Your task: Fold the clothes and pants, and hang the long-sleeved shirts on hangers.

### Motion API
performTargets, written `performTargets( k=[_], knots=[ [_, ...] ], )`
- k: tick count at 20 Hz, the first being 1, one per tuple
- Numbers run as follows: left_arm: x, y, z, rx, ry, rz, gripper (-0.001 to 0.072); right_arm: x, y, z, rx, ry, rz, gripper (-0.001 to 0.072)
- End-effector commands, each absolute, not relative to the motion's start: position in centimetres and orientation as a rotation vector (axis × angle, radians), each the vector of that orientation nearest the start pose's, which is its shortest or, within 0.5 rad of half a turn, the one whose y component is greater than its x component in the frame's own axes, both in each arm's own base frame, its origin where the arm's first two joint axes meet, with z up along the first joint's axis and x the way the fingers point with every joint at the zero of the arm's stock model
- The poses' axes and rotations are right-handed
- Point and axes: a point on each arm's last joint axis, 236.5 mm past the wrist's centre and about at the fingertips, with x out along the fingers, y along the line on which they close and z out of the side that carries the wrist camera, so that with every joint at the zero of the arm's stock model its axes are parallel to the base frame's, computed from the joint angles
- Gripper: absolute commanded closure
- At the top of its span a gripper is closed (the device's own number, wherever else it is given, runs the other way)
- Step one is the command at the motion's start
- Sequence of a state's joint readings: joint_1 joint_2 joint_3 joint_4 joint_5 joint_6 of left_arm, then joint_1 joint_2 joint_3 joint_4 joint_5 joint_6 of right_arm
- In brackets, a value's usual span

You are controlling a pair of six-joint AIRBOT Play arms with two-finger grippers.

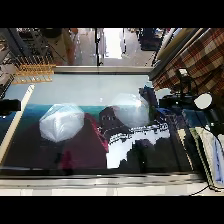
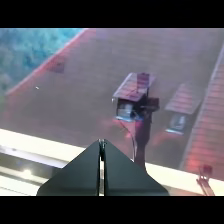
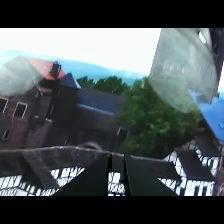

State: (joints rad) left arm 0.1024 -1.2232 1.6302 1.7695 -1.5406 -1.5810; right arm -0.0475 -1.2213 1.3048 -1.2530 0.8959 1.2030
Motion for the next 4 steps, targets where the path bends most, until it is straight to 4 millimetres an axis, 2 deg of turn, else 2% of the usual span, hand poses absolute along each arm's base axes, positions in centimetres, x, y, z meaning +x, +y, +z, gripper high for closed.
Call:
performTargets(
  k=[1,4],
  knots=[
    [36.85,8.56,17.56,0.043,1.131,0.278,0.0699,47.45,4.22,14.29,-0.079,0.693,0.244,0.0582],
    [36.85,8.56,17.56,0.043,1.131,0.278,0.0698,47.46,4.23,14.30,-0.079,0.692,0.244,0.0582]
  ],
)
